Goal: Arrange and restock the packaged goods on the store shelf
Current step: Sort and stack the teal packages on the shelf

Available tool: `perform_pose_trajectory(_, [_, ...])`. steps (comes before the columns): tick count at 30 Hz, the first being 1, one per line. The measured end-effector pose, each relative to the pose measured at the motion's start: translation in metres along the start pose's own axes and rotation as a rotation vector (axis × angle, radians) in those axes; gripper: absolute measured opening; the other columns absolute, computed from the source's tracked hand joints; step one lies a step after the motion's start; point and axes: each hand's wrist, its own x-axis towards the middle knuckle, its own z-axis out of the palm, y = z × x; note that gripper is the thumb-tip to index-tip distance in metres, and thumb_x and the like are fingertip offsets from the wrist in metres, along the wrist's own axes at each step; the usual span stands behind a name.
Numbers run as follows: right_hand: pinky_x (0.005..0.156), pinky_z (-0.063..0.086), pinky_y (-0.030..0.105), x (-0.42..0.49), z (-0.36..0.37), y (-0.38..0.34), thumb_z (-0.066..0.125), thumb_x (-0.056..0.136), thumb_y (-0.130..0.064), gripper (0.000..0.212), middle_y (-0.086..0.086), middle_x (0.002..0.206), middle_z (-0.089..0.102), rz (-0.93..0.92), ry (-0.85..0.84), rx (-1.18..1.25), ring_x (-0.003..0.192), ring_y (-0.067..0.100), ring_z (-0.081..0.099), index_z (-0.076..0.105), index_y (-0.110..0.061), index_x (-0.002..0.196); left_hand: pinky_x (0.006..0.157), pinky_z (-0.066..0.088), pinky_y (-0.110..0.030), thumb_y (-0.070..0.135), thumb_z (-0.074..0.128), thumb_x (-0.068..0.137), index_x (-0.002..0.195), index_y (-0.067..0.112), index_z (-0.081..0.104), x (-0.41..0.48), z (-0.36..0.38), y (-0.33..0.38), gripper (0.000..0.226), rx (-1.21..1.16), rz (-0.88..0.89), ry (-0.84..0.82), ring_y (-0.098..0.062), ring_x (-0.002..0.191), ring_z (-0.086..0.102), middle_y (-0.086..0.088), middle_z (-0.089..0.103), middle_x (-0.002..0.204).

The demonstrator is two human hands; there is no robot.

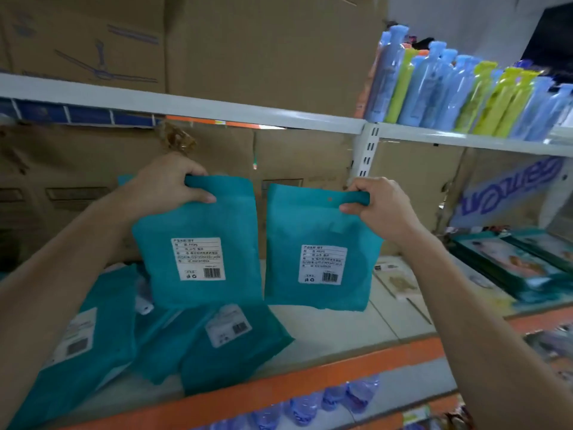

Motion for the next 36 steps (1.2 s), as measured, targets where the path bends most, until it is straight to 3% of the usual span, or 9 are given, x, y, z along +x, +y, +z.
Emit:
perform_pose_trajectory(3, [0.065,0.030,0.028,-0.009,-0.016,0.039,0.070,0.080,-0.020,0.013,-0.002,0.076,0.057,0.004,0.028,-0.038,0.080,0.022,0.053,0.059,-0.016,0.076,0.062,0.044,-0.033,0.020,0.074,0.076,0.082,0.012,0.069,0.015,0.033,0.038,0.011,-0.012,0.004,0.007,-0.015,0.069,0.058,-0.002,0.066,0.075])
perform_pose_trajectory(6, [0.065,0.028,0.029,-0.020,-0.031,0.081,0.069,0.081,-0.020,0.013,0.000,0.075,0.056,0.021,0.061,-0.051,0.083,0.027,0.055,0.059,-0.011,0.079,0.050,0.032,-0.027,0.018,0.073,0.077,0.076,0.013,0.066,0.024,0.065,0.078,0.009,-0.016,0.013,0.016,-0.010,0.060,0.053,0.002,0.061,0.066])
perform_pose_trajectory(10, [0.062,0.025,0.029,-0.038,-0.053,0.135,0.066,0.084,-0.023,0.017,0.002,0.075,0.055,0.025,0.104,-0.102,0.084,0.030,0.056,0.053,-0.013,0.078,0.060,0.041,-0.034,0.018,0.073,0.077,0.077,0.013,0.067,0.037,0.104,0.123,0.008,-0.055,0.042,0.036,-0.026,0.074,0.062,-0.009,0.067,0.075])
perform_pose_trajectory(14, [0.064,0.031,0.033,-0.053,-0.073,0.179,0.066,0.084,-0.022,0.019,0.012,0.082,0.063,0.067,0.164,-0.108,0.086,0.035,0.056,0.051,-0.011,0.080,0.057,0.041,-0.028,0.016,0.073,0.077,0.068,0.025,0.062,0.055,0.134,0.168,0.017,-0.118,0.051,0.001,-0.015,0.068,0.060,0.004,0.065,0.070])
perform_pose_trajectory(19, [0.066,0.028,0.029,-0.053,-0.088,0.232,0.067,0.083,-0.019,0.013,0.001,0.075,0.053,0.122,0.213,-0.083,0.082,0.030,0.055,0.055,-0.014,0.083,0.065,0.045,-0.030,0.013,0.074,0.076,0.081,0.013,0.069,0.093,0.161,0.209,0.007,-0.162,0.087,-0.047,-0.020,0.073,0.062,-0.006,0.069,0.079])
perform_pose_trajectory(22, [0.069,0.030,0.029,-0.041,-0.089,0.257,0.067,0.082,-0.019,0.011,0.005,0.081,0.060,0.129,0.229,-0.080,0.083,0.028,0.054,0.059,-0.012,0.086,0.067,0.046,-0.027,0.012,0.074,0.075,0.088,0.010,0.070,0.118,0.174,0.226,0.013,-0.179,0.108,-0.093,-0.013,0.075,0.061,0.001,0.067,0.081])
perform_pose_trajectory(25, [0.069,0.039,0.034,-0.025,-0.090,0.280,0.068,0.081,-0.020,0.015,0.009,0.085,0.064,0.147,0.233,-0.063,0.084,0.031,0.056,0.053,-0.020,0.080,0.079,0.049,-0.036,0.013,0.074,0.076,0.092,0.008,0.072,0.147,0.185,0.236,0.017,-0.186,0.130,-0.079,-0.021,0.085,0.063,-0.006,0.069,0.090])
perform_pose_trajectory(31, [0.067,0.044,0.037,0.004,-0.104,0.321,0.068,0.081,-0.017,0.020,-0.002,0.078,0.058,0.158,0.269,-0.028,0.079,0.026,0.055,0.049,-0.021,0.075,0.058,0.040,-0.022,0.015,0.073,0.077,0.080,0.017,0.068,0.198,0.210,0.255,0.006,-0.202,0.162,-0.089,-0.011,0.070,0.059,0.004,0.065,0.075])
perform_pose_trajectory(36, [0.065,0.041,0.035,0.018,-0.114,0.370,0.069,0.081,-0.017,0.018,-0.001,0.076,0.057,0.125,0.245,-0.042,0.077,0.026,0.053,0.052,-0.017,0.076,0.059,0.046,-0.022,0.016,0.074,0.076,0.080,0.015,0.069,0.223,0.234,0.279,0.006,-0.170,0.170,-0.044,-0.007,0.067,0.061,0.001,0.067,0.076])
